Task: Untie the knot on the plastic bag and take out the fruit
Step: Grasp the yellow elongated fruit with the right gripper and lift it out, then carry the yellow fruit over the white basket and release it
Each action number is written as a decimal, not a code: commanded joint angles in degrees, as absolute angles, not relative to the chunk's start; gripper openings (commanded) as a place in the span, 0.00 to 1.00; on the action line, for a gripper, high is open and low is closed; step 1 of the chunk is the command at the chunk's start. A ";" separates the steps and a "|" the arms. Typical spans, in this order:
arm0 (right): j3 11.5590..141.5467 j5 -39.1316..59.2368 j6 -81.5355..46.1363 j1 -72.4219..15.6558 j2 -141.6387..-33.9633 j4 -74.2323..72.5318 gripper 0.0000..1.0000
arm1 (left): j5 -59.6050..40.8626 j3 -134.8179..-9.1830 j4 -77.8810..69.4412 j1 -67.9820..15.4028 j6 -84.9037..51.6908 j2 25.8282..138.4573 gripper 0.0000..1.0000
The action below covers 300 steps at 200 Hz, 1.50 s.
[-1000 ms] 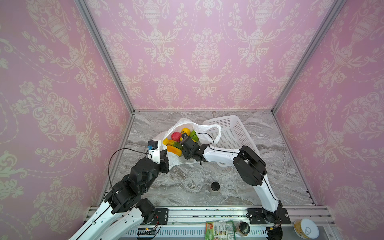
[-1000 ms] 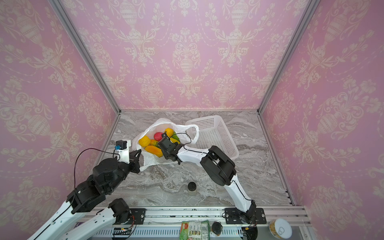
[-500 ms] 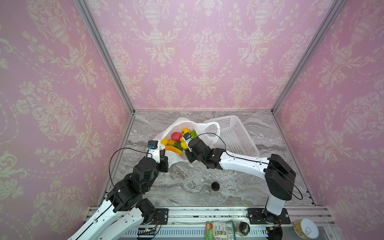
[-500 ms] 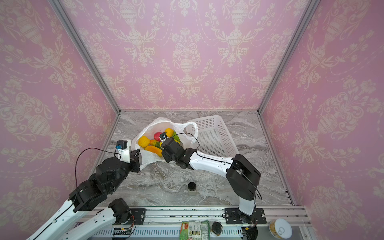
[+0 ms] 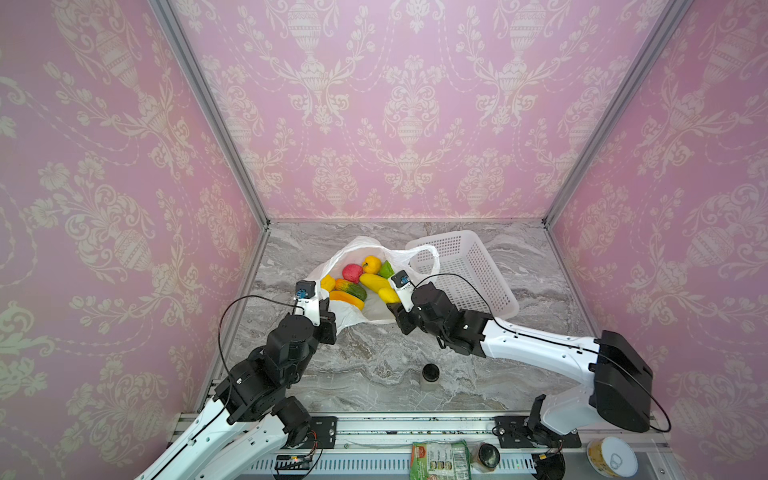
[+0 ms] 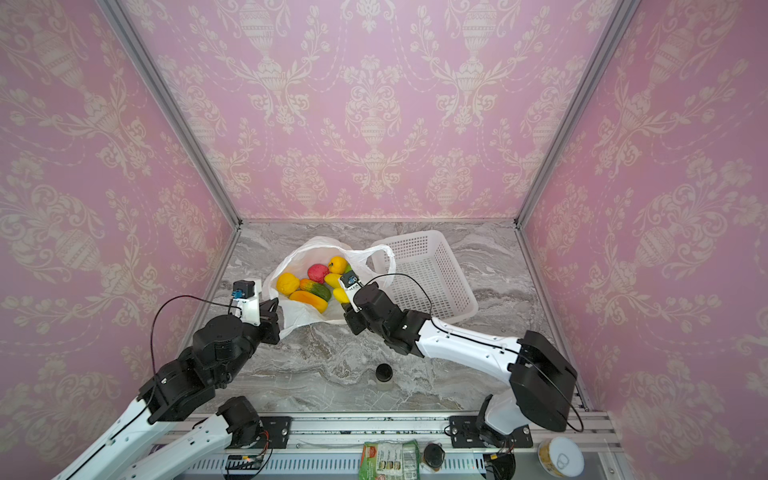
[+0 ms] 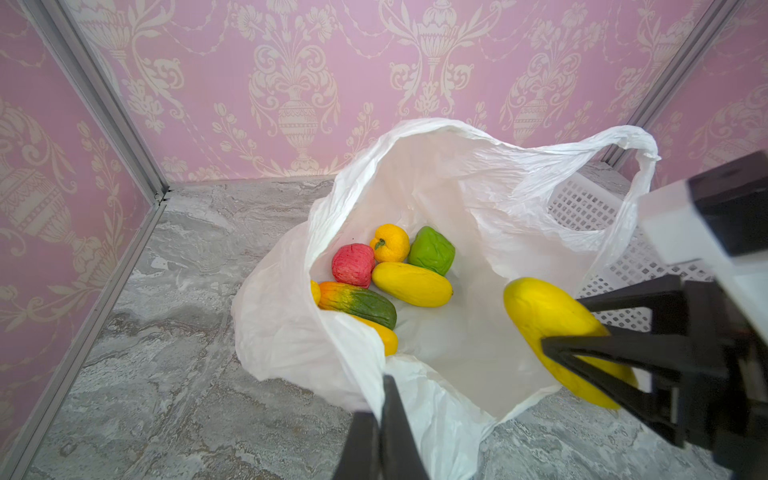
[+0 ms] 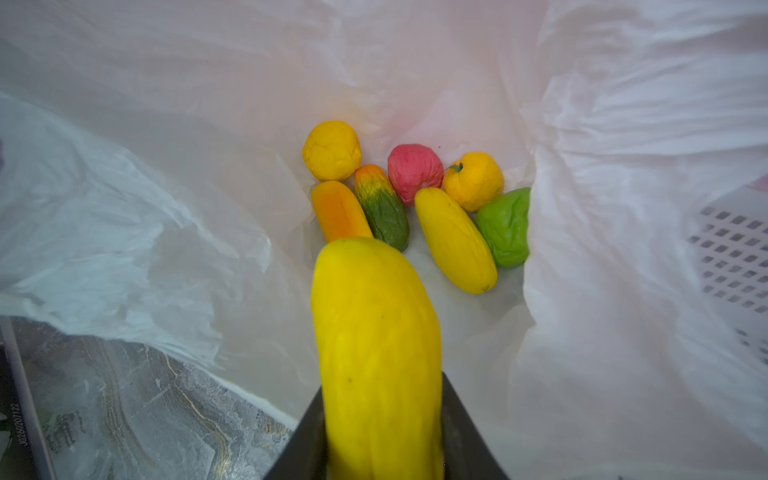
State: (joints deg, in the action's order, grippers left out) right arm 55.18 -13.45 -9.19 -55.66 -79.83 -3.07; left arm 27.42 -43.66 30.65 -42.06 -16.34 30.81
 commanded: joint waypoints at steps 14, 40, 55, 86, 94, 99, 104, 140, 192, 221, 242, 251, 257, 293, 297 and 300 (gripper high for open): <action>46.14 -25.86 -6.76 -55.20 -60.81 -8.30 0.11 | 29.00 -42.80 31.65 -41.66 -15.46 30.57 0.00; 38.27 -32.94 -7.40 -51.63 -49.48 -10.48 0.14 | 28.15 -42.62 31.58 -41.72 -15.64 30.43 0.00; 36.29 -34.18 -10.16 -47.61 -46.25 -7.86 0.15 | 28.20 -42.56 31.56 -41.72 -15.73 30.28 0.00; 36.44 -33.72 -19.81 -36.40 -48.46 0.87 0.15 | 28.74 -42.80 31.49 -41.73 -15.55 30.54 0.00; 36.48 -31.31 -22.07 -33.40 -50.40 1.81 0.15 | 28.53 -42.80 31.33 -41.68 -15.52 30.53 0.00; 36.48 -29.34 -23.17 -31.68 -51.80 2.02 0.15 | 28.40 -42.67 31.22 -41.69 -15.56 30.58 0.00; 36.58 -27.13 -24.08 -30.09 -53.41 2.06 0.15 | 28.26 -42.63 31.17 -41.66 -15.57 30.65 0.00; 41.57 -15.99 -25.76 -24.39 -69.07 3.39 0.17 | 28.29 -42.80 31.30 -41.66 -15.56 30.61 0.00; 48.68 -14.15 -24.02 -23.11 -86.09 3.65 0.22 | 28.86 -43.15 31.63 -41.70 -15.38 30.62 0.00; 52.42 -14.17 -22.21 -22.59 -91.80 3.89 0.30 | 29.18 -42.89 31.65 -41.67 -15.38 30.07 0.00; 56.04 -14.23 -21.47 -21.64 -95.90 4.91 0.31 | 29.84 -43.15 31.66 -41.71 -15.08 30.05 0.00; 57.40 -14.38 -21.17 -21.15 -97.50 4.63 0.31 | 29.84 -43.07 31.58 -41.66 -15.03 30.07 0.00; 58.40 -14.45 -20.95 -20.74 -98.56 4.49 0.32 | 29.80 -42.94 31.48 -41.67 -15.03 30.09 0.00; 66.77 -13.83 -19.79 -17.77 -104.75 9.49 0.38 | 29.93 -43.17 32.10 -41.71 -15.15 30.24 0.00; 68.45 -13.81 -19.68 -17.57 -105.20 10.05 0.39 | 29.97 -43.23 32.09 -41.67 -15.04 30.19 0.00; 69.20 -13.87 -19.59 -17.42 -105.53 10.43 0.40 | 30.04 -43.23 31.99 -41.67 -14.97 30.10 0.00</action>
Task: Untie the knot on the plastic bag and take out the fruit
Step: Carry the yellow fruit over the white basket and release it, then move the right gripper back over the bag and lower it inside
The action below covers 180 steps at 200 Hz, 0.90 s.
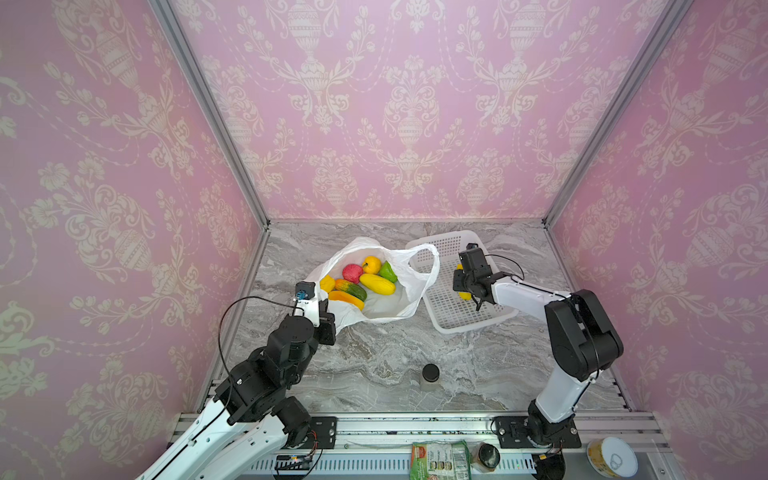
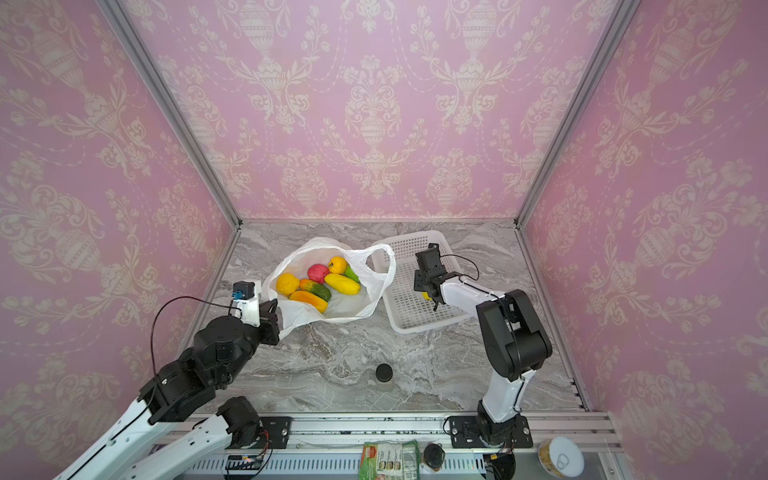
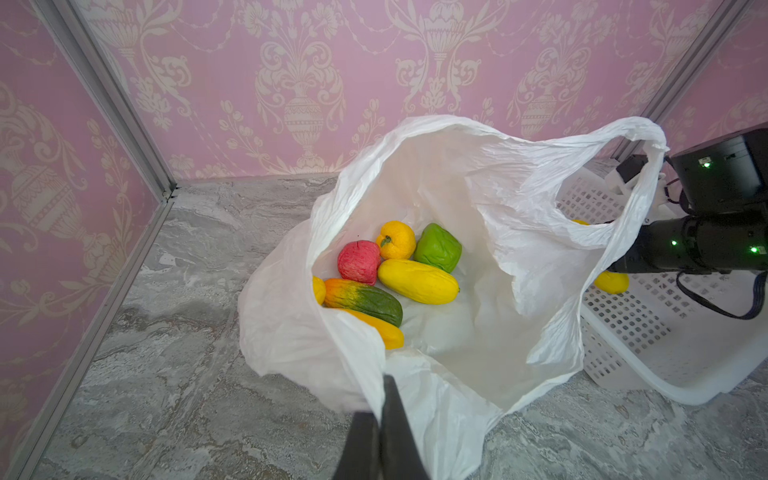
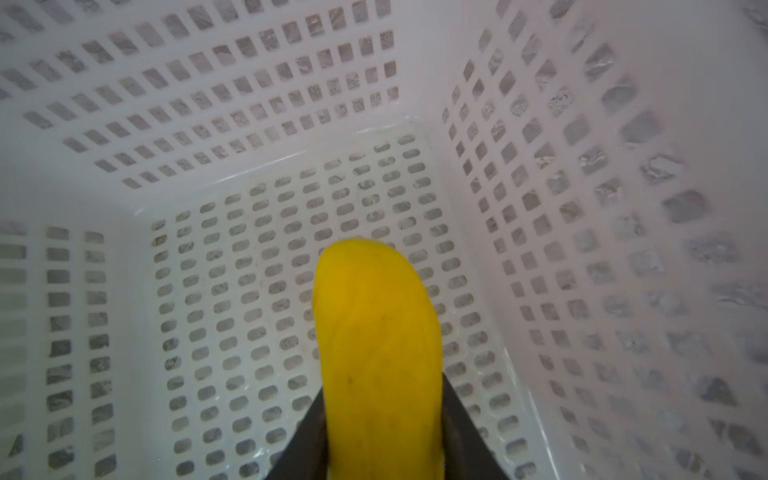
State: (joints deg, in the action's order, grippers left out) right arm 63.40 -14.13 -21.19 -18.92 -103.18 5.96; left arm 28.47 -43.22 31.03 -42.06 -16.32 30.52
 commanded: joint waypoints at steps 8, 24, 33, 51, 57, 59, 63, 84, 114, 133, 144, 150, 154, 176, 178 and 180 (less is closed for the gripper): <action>70.09 -13.88 -19.43 -17.02 -106.13 11.09 0.43 | 30.35 -43.36 32.00 -41.71 -14.91 30.14 0.00; 70.37 -13.18 -19.40 -16.48 -106.65 10.95 0.48 | 30.80 -43.63 31.97 -41.66 -14.77 30.26 0.00; 69.99 -12.62 -19.25 -16.39 -106.45 10.39 0.55 | 30.92 -43.83 31.84 -41.66 -15.15 30.17 0.00; 68.85 -11.19 -19.20 -16.51 -105.00 9.48 0.73 | 29.99 -44.35 31.89 -41.70 -16.53 29.37 0.00; 68.25 -10.76 -19.25 -16.52 -104.19 9.13 0.76 | 29.97 -44.51 32.19 -41.70 -17.43 28.82 0.00; 68.06 -10.73 -19.25 -16.52 -103.87 9.07 0.78 | 30.01 -44.55 32.28 -41.67 -17.65 28.61 0.00; 67.94 -10.52 -19.38 -16.52 -103.27 8.91 0.80 | 30.06 -44.69 32.42 -41.66 -18.19 28.28 0.00; 63.26 -10.05 -20.10 -16.52 -98.81 8.21 0.87 | 31.87 -46.28 35.00 -41.70 -20.87 28.30 0.00; 56.37 -7.57 -21.62 -16.98 -88.72 5.10 0.89 | 28.47 -47.50 34.47 -41.66 -22.96 30.39 0.00; 52.21 -7.17 -22.06 -18.28 -80.38 3.46 0.91 | 26.25 -47.59 33.12 -41.71 -23.84 31.67 0.00; 50.87 -7.25 -21.90 -19.49 -75.89 3.48 0.91 | 24.64 -47.79 32.65 -41.67 -24.16 32.22 0.00; 50.47 -7.58 -21.60 -20.35 -73.58 3.84 0.91 | 23.80 -47.80 32.32 -41.72 -24.30 32.45 0.00; 50.34 -7.97 -21.34 -20.88 -72.03 4.06 0.91 | 23.26 -47.89 32.18 -41.69 -24.39 32.52 0.00; 50.36 -10.22 -19.41 -24.99 -64.94 5.18 0.92 | 22.54 -48.01 31.76 -41.67 -24.48 31.91 0.00; 50.36 -10.35 -19.18 -25.45 -64.33 5.25 0.92 | 22.64 -47.99 31.70 -41.71 -24.51 31.75 0.00; 50.36 -10.45 -18.99 -25.83 -63.76 5.27 0.93 | 22.66 -47.99 31.65 -41.69 -24.52 31.58 0.00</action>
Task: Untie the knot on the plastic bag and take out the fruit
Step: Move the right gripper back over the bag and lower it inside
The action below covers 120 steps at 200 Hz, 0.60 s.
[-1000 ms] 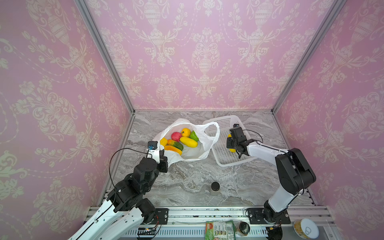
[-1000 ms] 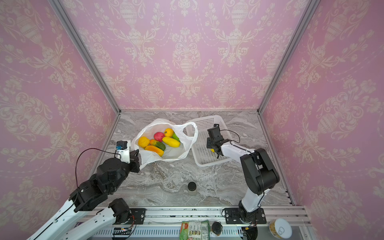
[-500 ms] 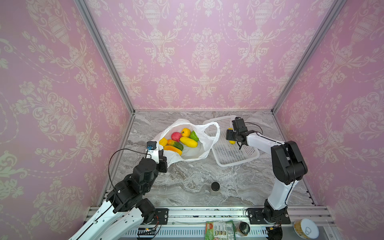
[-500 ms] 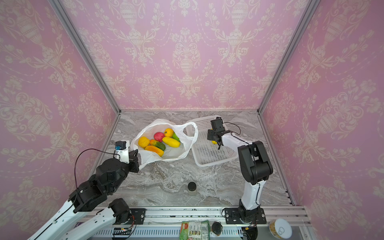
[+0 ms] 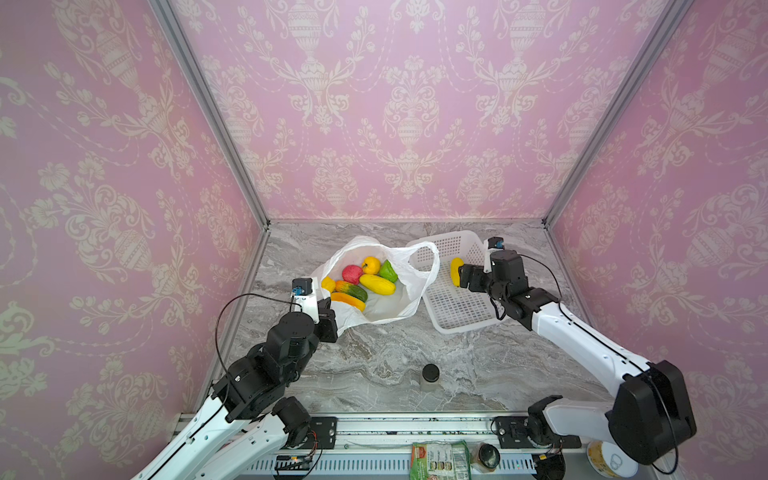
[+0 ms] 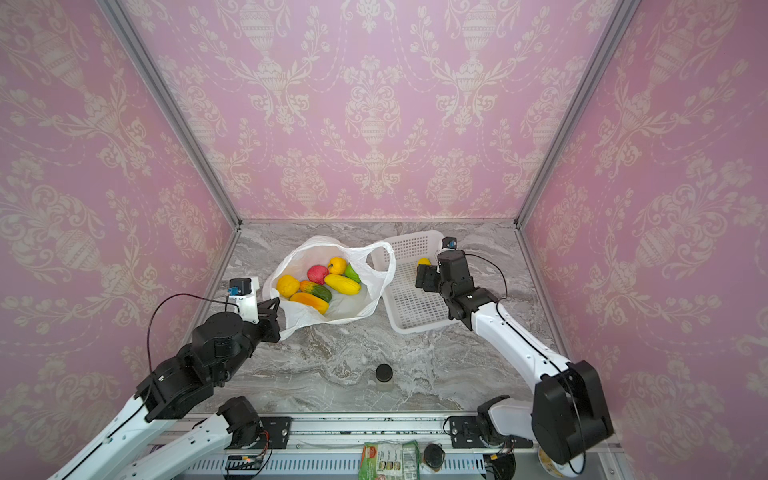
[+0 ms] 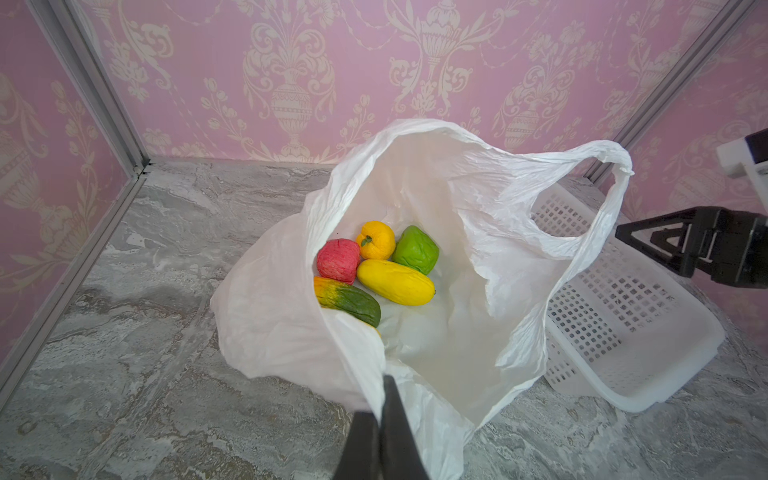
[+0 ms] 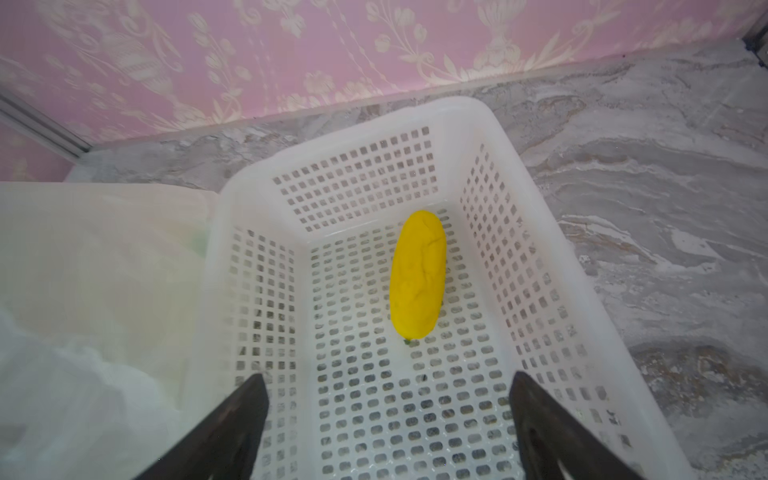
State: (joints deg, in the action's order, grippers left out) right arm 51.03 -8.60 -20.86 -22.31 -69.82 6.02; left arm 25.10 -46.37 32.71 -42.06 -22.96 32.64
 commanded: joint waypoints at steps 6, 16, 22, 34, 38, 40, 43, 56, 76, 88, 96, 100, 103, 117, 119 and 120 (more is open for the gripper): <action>50.36 -10.77 -18.38 -27.09 -62.12 5.15 0.93 | 22.56 -47.82 31.32 -41.67 -24.58 31.19 0.00; 50.22 -11.01 -17.26 -29.41 -59.64 4.67 0.93 | 22.12 -47.79 31.22 -41.69 -24.77 30.48 0.00; 50.21 -11.05 -16.56 -30.81 -58.39 4.20 0.93 | 21.90 -47.73 31.20 -41.71 -24.78 30.09 0.00; 49.98 -11.12 -15.04 -33.90 -56.52 3.10 0.93 | 22.39 -47.46 31.15 -41.68 -24.90 29.80 0.00; 49.88 -11.22 -14.49 -34.78 -56.00 2.79 0.93 | 22.60 -47.58 31.50 -41.66 -25.30 29.83 0.00; 49.87 -11.24 -14.08 -35.39 -55.77 2.56 0.93 | 22.59 -47.73 31.58 -41.70 -25.49 29.96 0.00; 49.84 -11.23 -13.54 -36.28 -55.48 2.29 0.93 | 22.47 -47.99 31.89 -41.67 -25.63 30.04 0.00; 49.96 -11.40 -11.34 -39.72 -54.60 1.76 0.93 | 21.04 -48.86 32.20 -41.67 -25.61 30.88 0.00; 50.27 -11.45 -8.06 -44.98 -54.56 0.66 0.94 | 21.19 -48.78 31.59 -41.66 -25.19 31.54 0.00; 50.87 -10.88 -6.39 -48.06 -55.40 0.01 0.94 | 20.78 -48.24 30.93 -41.66 -25.14 31.65 0.00; 51.63 -10.31 -5.10 -50.14 -56.49 0.00 0.94 | 20.28 -47.78 30.13 -41.68 -25.18 31.95 0.00; 52.21 -10.28 -4.35 -51.25 -57.14 0.12 0.94 | 19.91 -47.77 30.06 -41.66 -25.07 32.20 0.00; 52.70 -10.43 -3.75 -52.18 -57.57 0.26 0.94 | 19.79 -47.92 30.19 -41.66 -24.79 32.28 0.00; 54.68 -12.31 -0.93 -56.47 -60.34 0.93 0.94 | 18.98 -47.72 30.13 -41.67 -23.99 32.09 0.00; 54.94 -12.57 -0.54 -57.01 -60.81 1.07 0.94 | 18.81 -47.57 29.92 -41.66 -23.86 31.97 0.00; 55.20 -12.70 -0.27 -57.42 -61.12 1.19 0.94 | 18.76 -47.47 29.86 -41.66 -23.80 31.85 0.00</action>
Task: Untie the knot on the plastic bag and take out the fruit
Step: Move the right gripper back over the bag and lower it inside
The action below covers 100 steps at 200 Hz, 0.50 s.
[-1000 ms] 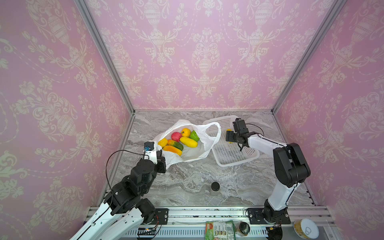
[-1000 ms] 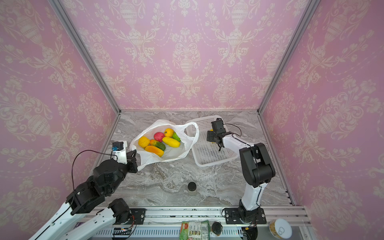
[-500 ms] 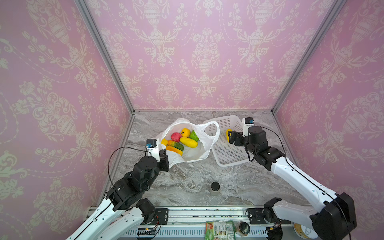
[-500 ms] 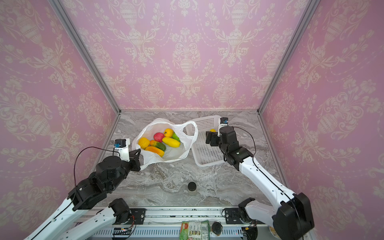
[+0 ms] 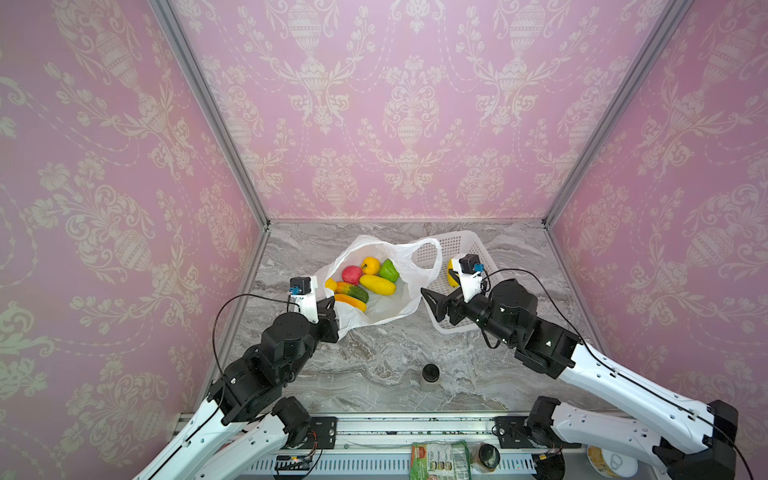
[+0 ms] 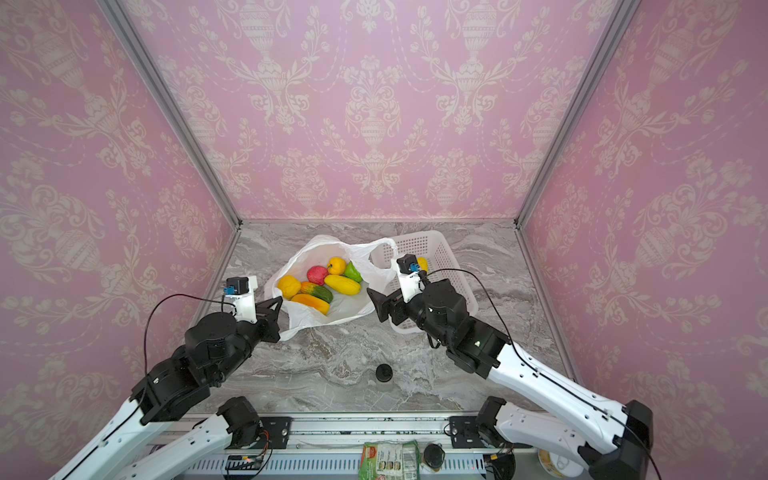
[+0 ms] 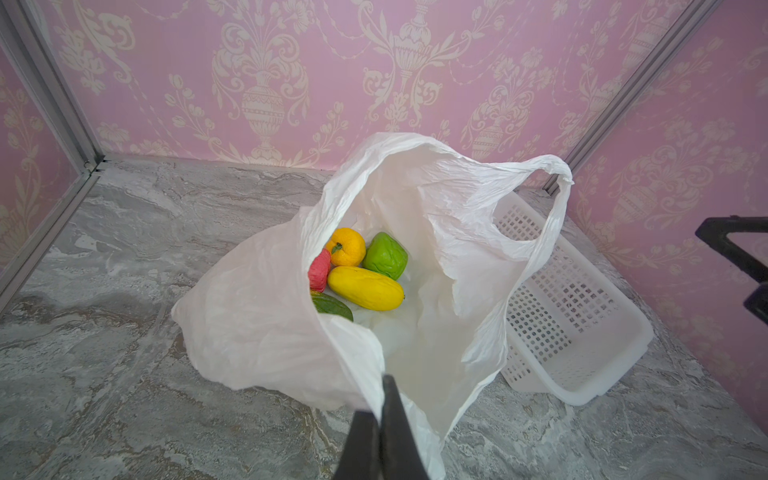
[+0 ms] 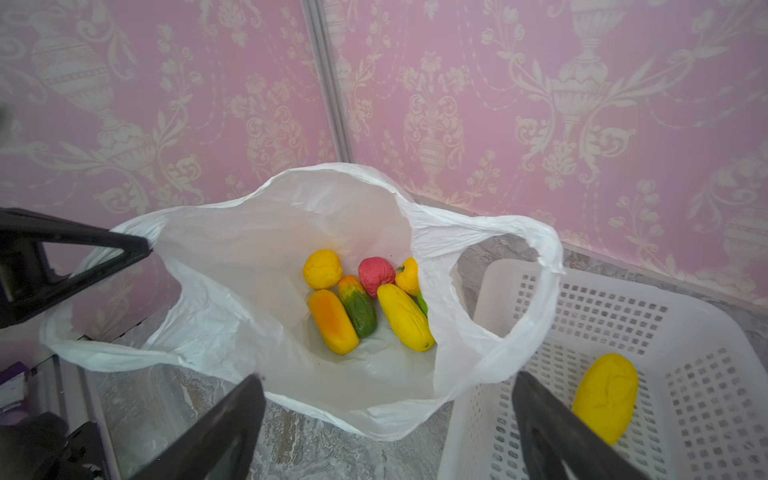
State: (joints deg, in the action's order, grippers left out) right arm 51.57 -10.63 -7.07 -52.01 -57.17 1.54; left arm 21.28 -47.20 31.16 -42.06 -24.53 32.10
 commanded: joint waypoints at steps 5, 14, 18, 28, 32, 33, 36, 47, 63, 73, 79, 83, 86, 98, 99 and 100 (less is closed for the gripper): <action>56.16 -13.64 0.62 -59.01 -62.16 1.75 0.94 | 18.57 -47.03 29.50 -41.66 -23.40 31.39 0.00; 57.37 -15.84 2.45 -61.73 -64.37 2.13 0.92 | 18.37 -46.21 29.05 -41.66 -22.78 30.50 0.00; 57.67 -16.93 3.13 -62.85 -65.15 2.07 0.92 | 18.02 -45.94 28.99 -41.66 -22.43 30.16 0.00; 58.30 -19.70 3.98 -65.13 -67.81 1.17 0.92 | 17.19 -45.00 28.22 -41.68 -21.35 28.98 0.00; 58.62 -20.25 4.07 -65.59 -68.74 0.79 0.91 | 17.29 -44.77 28.14 -41.71 -21.29 28.61 0.00; 58.67 -20.32 4.01 -65.67 -69.00 0.75 0.91 | 17.39 -44.71 28.17 -41.69 -21.28 28.50 0.00; 58.88 -20.25 3.92 -66.00 -69.79 0.52 0.91 | 17.52 -44.58 28.07 -41.66 -21.27 28.35 0.00; 59.78 -19.81 3.09 -66.44 -72.98 0.01 0.87 | 18.64 -44.34 28.36 -41.66 -21.05 28.04 0.00; 61.64 -19.78 2.00 -66.56 -78.22 -0.60 0.84 | 20.69 -44.47 29.13 -41.66 -21.09 28.31 0.00; 63.50 -21.18 1.12 -66.54 -81.69 0.05 0.82 | 20.24 -44.49 29.13 -41.67 -21.05 28.64 0.00; 64.68 -22.10 0.64 -66.53 -83.63 0.70 0.81 | 19.28 -44.41 28.89 -41.66 -21.01 28.65 0.00; 65.50 -22.72 0.48 -66.60 -84.94 1.15 0.80 | 18.63 -44.29 28.58 -41.66 -20.80 28.64 0.00; 65.96 -23.06 0.29 -66.54 -85.74 1.41 0.81 | 18.21 -44.18 28.35 -41.66 -20.71 28.63 0.00; 68.93 -25.04 -0.33 -66.47 -89.17 2.32 0.80 | 17.19 -43.56 27.52 -41.66 -20.41 28.46 0.00; 69.22 -25.18 -0.38 -66.46 -89.45 2.52 0.80 | 17.21 -43.58 27.47 -41.66 -20.40 28.42 0.00; 69.46 -25.33 -0.41 -66.45 -89.68 2.67 0.80 | 17.17 -43.59 27.49 -41.66 -20.35 28.45 0.00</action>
State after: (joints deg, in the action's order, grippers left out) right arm 63.68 -20.08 1.30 -66.52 -84.60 0.80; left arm 19.29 -44.69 29.36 -42.06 -22.39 28.58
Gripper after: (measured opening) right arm 0.807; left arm 0.046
